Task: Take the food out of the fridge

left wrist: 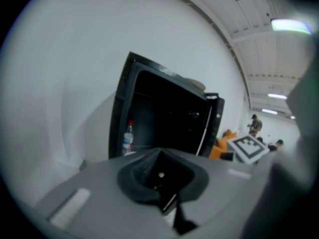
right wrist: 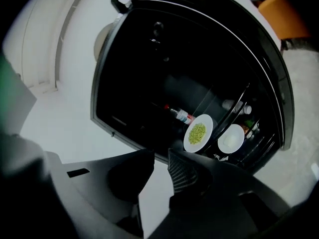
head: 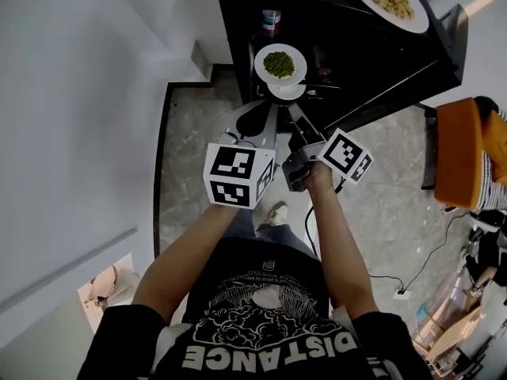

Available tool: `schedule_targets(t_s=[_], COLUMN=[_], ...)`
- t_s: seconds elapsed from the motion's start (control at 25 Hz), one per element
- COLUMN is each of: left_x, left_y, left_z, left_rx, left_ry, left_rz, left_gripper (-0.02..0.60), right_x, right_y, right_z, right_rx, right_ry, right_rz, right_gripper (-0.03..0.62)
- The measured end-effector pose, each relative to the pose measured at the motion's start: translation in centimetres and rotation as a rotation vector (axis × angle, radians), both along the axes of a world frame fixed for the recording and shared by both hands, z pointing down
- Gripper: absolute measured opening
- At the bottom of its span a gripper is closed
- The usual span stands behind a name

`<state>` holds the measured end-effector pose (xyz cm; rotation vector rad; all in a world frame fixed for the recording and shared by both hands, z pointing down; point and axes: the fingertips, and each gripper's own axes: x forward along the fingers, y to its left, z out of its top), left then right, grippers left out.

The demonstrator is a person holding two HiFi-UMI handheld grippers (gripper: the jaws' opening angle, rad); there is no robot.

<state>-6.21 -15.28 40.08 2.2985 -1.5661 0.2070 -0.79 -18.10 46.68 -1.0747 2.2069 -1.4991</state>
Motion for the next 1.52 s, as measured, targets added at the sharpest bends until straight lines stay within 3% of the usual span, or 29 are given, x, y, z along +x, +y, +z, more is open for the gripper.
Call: schedule_targets(t_s=[0.32, 0.52, 0.8, 1.0, 1.08, 1.52], left_x=[-1.8, -2.4, -3.4, -3.9, -3.9, -3.6], left_y=[-2.6, -3.2, -3.3, -3.5, -3.6, -4.0], left_z=[2.1, 3.7, 5.4, 5.9, 5.9, 6.1], left_rx=[-0.012, -0.034, -0.064, -0.075, -0.078, -0.091], left_ry=[0.023, 0.024, 0.019, 0.019, 0.019, 0.018], left_rz=[-0.016, -0.001, 0.000, -0.013, -0.015, -0.024], left_gripper=[0.002, 0.002, 0.002, 0.002, 0.002, 0.002], right_x=[-1.7, -1.5, -2.8, -3.2, -3.1, -3.1], right_y=[-4.2, -6.7, -9.5, -10.3, -10.2, -9.6], right_z=[6.8, 10.9, 13.3, 14.0, 14.3, 14.7], right_rx=[-0.101, -0.156, -0.212, -0.276, -0.307, -0.457], right_ry=[-0.069, -0.121, -0.234, -0.286, -0.309, -0.370], right_rz=[0.044, 0.121, 0.142, 0.153, 0.159, 0.177], right_gripper=[0.100, 0.121, 0.127, 0.120, 0.072, 0.043])
